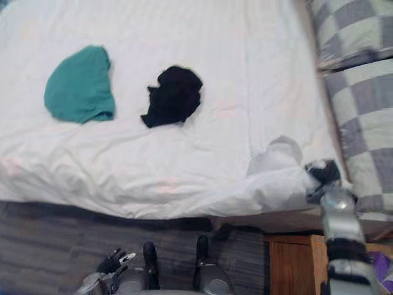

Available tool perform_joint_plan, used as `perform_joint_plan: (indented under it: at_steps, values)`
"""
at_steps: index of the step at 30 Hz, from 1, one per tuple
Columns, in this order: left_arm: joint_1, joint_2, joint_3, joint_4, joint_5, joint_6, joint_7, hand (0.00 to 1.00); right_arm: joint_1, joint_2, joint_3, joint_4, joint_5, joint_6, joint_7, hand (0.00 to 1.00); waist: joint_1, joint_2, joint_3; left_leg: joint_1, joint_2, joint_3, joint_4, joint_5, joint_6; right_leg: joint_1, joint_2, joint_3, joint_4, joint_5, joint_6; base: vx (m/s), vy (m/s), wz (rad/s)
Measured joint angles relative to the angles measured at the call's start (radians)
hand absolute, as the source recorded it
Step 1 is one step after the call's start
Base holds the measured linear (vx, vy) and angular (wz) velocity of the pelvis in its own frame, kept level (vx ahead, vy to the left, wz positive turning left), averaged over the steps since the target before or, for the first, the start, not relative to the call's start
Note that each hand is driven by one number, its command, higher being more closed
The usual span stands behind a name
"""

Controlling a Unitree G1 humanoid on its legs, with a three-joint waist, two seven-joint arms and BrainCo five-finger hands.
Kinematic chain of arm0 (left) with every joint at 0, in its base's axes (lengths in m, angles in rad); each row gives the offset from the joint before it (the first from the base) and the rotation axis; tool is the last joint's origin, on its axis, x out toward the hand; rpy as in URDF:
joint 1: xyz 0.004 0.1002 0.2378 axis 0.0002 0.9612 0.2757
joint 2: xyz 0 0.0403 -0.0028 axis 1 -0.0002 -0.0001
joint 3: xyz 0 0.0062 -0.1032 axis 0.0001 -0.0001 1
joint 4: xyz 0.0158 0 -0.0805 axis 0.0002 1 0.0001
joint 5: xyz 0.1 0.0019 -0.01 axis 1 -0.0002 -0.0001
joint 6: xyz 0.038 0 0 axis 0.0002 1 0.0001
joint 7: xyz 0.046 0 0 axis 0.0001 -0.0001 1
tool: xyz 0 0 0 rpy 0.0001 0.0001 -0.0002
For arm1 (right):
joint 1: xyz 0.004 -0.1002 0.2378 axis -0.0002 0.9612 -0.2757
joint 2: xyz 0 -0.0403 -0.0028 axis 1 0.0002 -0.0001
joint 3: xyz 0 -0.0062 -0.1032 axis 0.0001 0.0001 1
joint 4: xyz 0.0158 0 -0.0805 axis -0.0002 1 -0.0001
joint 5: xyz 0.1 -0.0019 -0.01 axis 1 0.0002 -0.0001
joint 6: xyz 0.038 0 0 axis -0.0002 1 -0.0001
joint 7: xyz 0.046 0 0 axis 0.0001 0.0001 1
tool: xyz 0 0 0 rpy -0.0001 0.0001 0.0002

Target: Tidy the bed and pick cloth on bed and put in laundry

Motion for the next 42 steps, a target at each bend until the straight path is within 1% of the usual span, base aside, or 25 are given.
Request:
perform_joint_plan:
  at_steps: [1, 3, 6, 8, 9, 11, 14, 16, 17, 18, 19, 21, 22, 23, 24, 25, 27, 29, 32, 34, 36, 38, 39, 40, 42]
  values:
    - [0.005, -0.003, 0.002, 0.0, 0.002, 0.0, 0.001, 0.0, 0.019, 0.012, -0.009, -0.008, 0.0, 0.001, 0.0, 0.0, -0.004, 0.002, -0.009, 0.005, 0.0, 0.006, 0.0, -0.003, -0.001, 0.001, 0.0, 0.005, 0.001, 0.0, 0.001, 0.04, 0.02, -0.23]
    - [0.016, -0.014, 0.009, 0.005, 0.006, 0.0, 0.003, 0.0, 0.081, 0.074, -0.05, -0.04, 0.0, -0.001, -0.01, 0.0, -0.022, 0.018, -0.028, 0.031, 0.001, 0.013, 0.0, -0.011, -0.002, 0.023, 0.001, 0.009, 0.0, -0.003, 0.003, 0.04, 0.013, -0.13]
    - [0.016, -0.018, 0.012, 0.043, 0.031, -0.009, 0.004, 0.0, 0.131, 0.134, -0.074, -0.05, 0.005, -0.004, -0.034, 0.0, -0.034, 0.032, -0.052, 0.05, 0.005, 0.022, 0.0, -0.018, -0.006, 0.039, 0.003, 0.014, -0.002, -0.006, 0.001, 0.05, -0.001, -0.11]
    - [0.026, -0.027, 0.044, 0.045, 0.033, -0.011, 0.004, 0.0, 0.148, 0.19, -0.103, -0.062, 0.036, -0.004, -0.053, 0.0, -0.035, 0.037, -0.057, 0.074, 0.007, 0.038, 0.0, -0.019, -0.006, 0.06, 0.009, 0.023, -0.01, -0.006, 0.001, 0.05, -0.011, -0.18]
    - [0.027, -0.029, 0.049, 0.045, 0.035, -0.011, 0.004, 0.0, 0.155, 0.203, -0.106, -0.065, 0.047, -0.004, -0.059, 0.0, -0.037, 0.039, -0.058, 0.08, 0.009, 0.039, -0.001, -0.02, -0.007, 0.068, 0.01, 0.023, -0.014, -0.006, 0.001, 0.05, -0.028, -0.08]
    - [0.03, -0.049, 0.077, 0.045, 0.038, -0.013, 0.004, 0.0, 0.183, 0.248, -0.137, -0.08, 0.094, -0.005, -0.091, 0.0, -0.035, 0.045, -0.069, 0.101, 0.021, 0.062, -0.004, -0.031, -0.013, 0.088, 0.014, 0.024, -0.021, -0.006, 0.0, 0.05, -0.024, -0.1]
    - [0.04, -0.065, 0.091, 0.045, 0.038, -0.015, 0.004, 0.0, 0.206, 0.306, -0.177, -0.123, 0.162, -0.02, -0.141, 0.0, -0.034, 0.052, -0.077, 0.123, 0.026, 0.085, -0.005, -0.04, -0.016, 0.104, 0.018, 0.037, -0.029, -0.007, 0.0, 0.04, 0.008, -0.19]
    - [0.046, -0.083, 0.116, 0.044, 0.038, -0.016, 0.004, 0.0, 0.237, 0.351, -0.205, -0.164, 0.168, -0.042, -0.206, 0.0, -0.033, 0.058, -0.091, 0.129, 0.032, 0.098, -0.005, -0.05, -0.025, 0.11, 0.021, 0.044, -0.034, -0.008, -0.002, 0.05, 0.006, -0.14]
    - [0.047, -0.086, 0.116, 0.044, 0.038, -0.016, 0.004, 0.0, 0.244, 0.363, -0.217, -0.175, 0.168, -0.048, -0.227, 0.0, -0.033, 0.06, -0.094, 0.129, 0.033, 0.101, -0.005, -0.05, -0.025, 0.111, 0.022, 0.045, -0.034, -0.009, -0.003, 0.05, -0.005, -0.07]
    - [0.05, -0.092, 0.117, 0.041, 0.037, -0.017, 0.004, 0.0, 0.261, 0.384, -0.232, -0.2, 0.168, -0.059, -0.266, 0.0, -0.032, 0.062, -0.099, 0.134, 0.037, 0.109, -0.005, -0.053, -0.027, 0.116, 0.025, 0.046, -0.034, -0.011, -0.003, 0.05, -0.003, -0.07]
    - [0.051, -0.093, 0.117, 0.039, 0.036, -0.017, 0.004, 0.0, 0.267, 0.393, -0.24, -0.212, 0.168, -0.061, -0.284, 0.0, -0.032, 0.063, -0.1, 0.138, 0.038, 0.114, -0.005, -0.055, -0.029, 0.119, 0.027, 0.047, -0.034, -0.012, -0.003, 0.06, -0.002, -0.13]
    - [0.052, -0.097, 0.118, 0.038, 0.032, -0.017, 0.007, 0.0, 0.291, 0.429, -0.274, -0.259, 0.168, -0.09, -0.371, 0.0, -0.03, 0.066, -0.107, 0.156, 0.045, 0.131, -0.005, -0.063, -0.034, 0.129, 0.033, 0.058, -0.034, -0.017, -0.004, 0.06, 0.003, -0.17]
    - [0.053, -0.102, 0.119, 0.038, 0.03, -0.017, 0.007, 0.0, 0.296, 0.435, -0.291, -0.27, 0.168, -0.096, -0.399, 0.0, -0.029, 0.066, -0.107, 0.162, 0.046, 0.136, -0.005, -0.066, -0.035, 0.134, 0.035, 0.062, -0.034, -0.017, -0.004, 0.06, 0.008, -0.2]
    - [0.057, -0.117, 0.138, 0.038, 0.029, -0.017, 0.013, 0.0, 0.304, 0.443, -0.328, -0.289, 0.168, -0.111, -0.439, 0.0, -0.027, 0.062, -0.115, 0.165, 0.049, 0.145, -0.005, -0.072, -0.037, 0.135, 0.038, 0.067, -0.037, -0.018, -0.005, 0.06, 0.009, -0.16]
    - [0.06, -0.127, 0.157, 0.038, 0.029, -0.017, 0.026, 0.0, 0.312, 0.451, -0.367, -0.31, 0.167, -0.131, -0.476, 0.0, -0.028, 0.066, -0.131, 0.165, 0.05, 0.148, -0.005, -0.075, -0.038, 0.135, 0.039, 0.068, -0.041, -0.019, -0.006, 0.06, 0.01, -0.12]
    - [0.061, -0.128, 0.158, 0.038, 0.029, -0.017, 0.027, 0.0, 0.317, 0.452, -0.382, -0.316, 0.167, -0.141, -0.496, 0.0, -0.029, 0.064, -0.135, 0.165, 0.051, 0.149, -0.005, -0.076, -0.039, 0.136, 0.04, 0.069, -0.043, -0.019, -0.006, 0.07, 0.008, -0.05]
    - [0.062, -0.129, 0.159, 0.038, 0.029, -0.018, 0.028, 0.0, 0.328, 0.452, -0.433, -0.342, 0.168, -0.177, -0.551, 0.0, -0.032, 0.062, -0.144, 0.169, 0.053, 0.154, -0.005, -0.078, -0.041, 0.138, 0.042, 0.069, -0.044, -0.019, -0.006, 0.05, 0.005, -0.06]
    - [0.062, -0.13, 0.164, 0.038, 0.029, -0.019, 0.028, 0.0, 0.328, 0.452, -0.451, -0.359, 0.168, -0.202, -0.576, 0.0, -0.033, 0.061, -0.146, 0.174, 0.054, 0.159, -0.005, -0.08, -0.042, 0.14, 0.043, 0.071, -0.044, -0.019, -0.006, 0.02, 0.0, -0.07]
    - [0.063, -0.133, 0.166, 0.039, 0.029, -0.019, 0.028, 0.0, 0.328, 0.452, -0.456, -0.425, 0.169, -0.24, -0.582, 0.0, -0.032, 0.058, -0.148, 0.182, 0.055, 0.162, -0.005, -0.084, -0.043, 0.148, 0.044, 0.072, -0.044, -0.019, -0.007, 0.0, 0.0, -0.02]
    - [0.063, -0.133, 0.166, 0.039, 0.029, -0.019, 0.028, 0.0, 0.323, 0.451, -0.457, -0.461, 0.169, -0.255, -0.582, 0.0, -0.031, 0.057, -0.149, 0.184, 0.055, 0.162, -0.005, -0.085, -0.043, 0.15, 0.044, 0.071, -0.045, -0.02, -0.007, 0.0, 0.0, 0.0]
    - [0.063, -0.133, 0.166, 0.039, 0.028, -0.019, 0.028, 0.0, 0.311, 0.451, -0.461, -0.479, 0.185, -0.268, -0.574, 0.0, -0.028, 0.054, -0.152, 0.184, 0.055, 0.163, -0.005, -0.085, -0.043, 0.151, 0.044, 0.07, -0.045, -0.021, -0.008, 0.0, 0.0, 0.0]
    - [0.063, -0.133, 0.166, 0.039, 0.027, -0.019, 0.029, 0.0, 0.29, 0.449, -0.461, -0.5, 0.237, -0.29, -0.527, 0.0, -0.025, 0.055, -0.154, 0.184, 0.055, 0.162, -0.005, -0.085, -0.043, 0.151, 0.044, 0.069, -0.045, -0.021, -0.009, 0.0, 0.0, 0.0]
    - [0.063, -0.133, 0.166, 0.039, 0.027, -0.019, 0.029, 0.0, 0.279, 0.445, -0.447, -0.51, 0.298, -0.308, -0.456, 1.0, -0.021, 0.055, -0.155, 0.184, 0.055, 0.159, -0.005, -0.085, -0.042, 0.152, 0.044, 0.067, -0.046, -0.021, -0.009, 0.02, -0.01, 0.04]
    - [0.064, -0.133, 0.166, 0.039, 0.027, -0.019, 0.029, 0.0, 0.272, 0.445, -0.435, -0.518, 0.337, -0.311, -0.411, 1.0, -0.021, 0.056, -0.156, 0.184, 0.055, 0.158, -0.005, -0.085, -0.042, 0.153, 0.043, 0.065, -0.046, -0.021, -0.009, 0.02, -0.007, 0.06]
    - [0.065, -0.133, 0.165, 0.039, 0.028, -0.018, 0.03, 0.0, 0.25, 0.437, -0.385, -0.534, 0.434, -0.319, -0.296, 1.0, -0.021, 0.056, -0.157, 0.184, 0.055, 0.151, -0.005, -0.084, -0.042, 0.155, 0.043, 0.061, -0.047, -0.021, -0.009, 0.01, -0.001, 0.08]
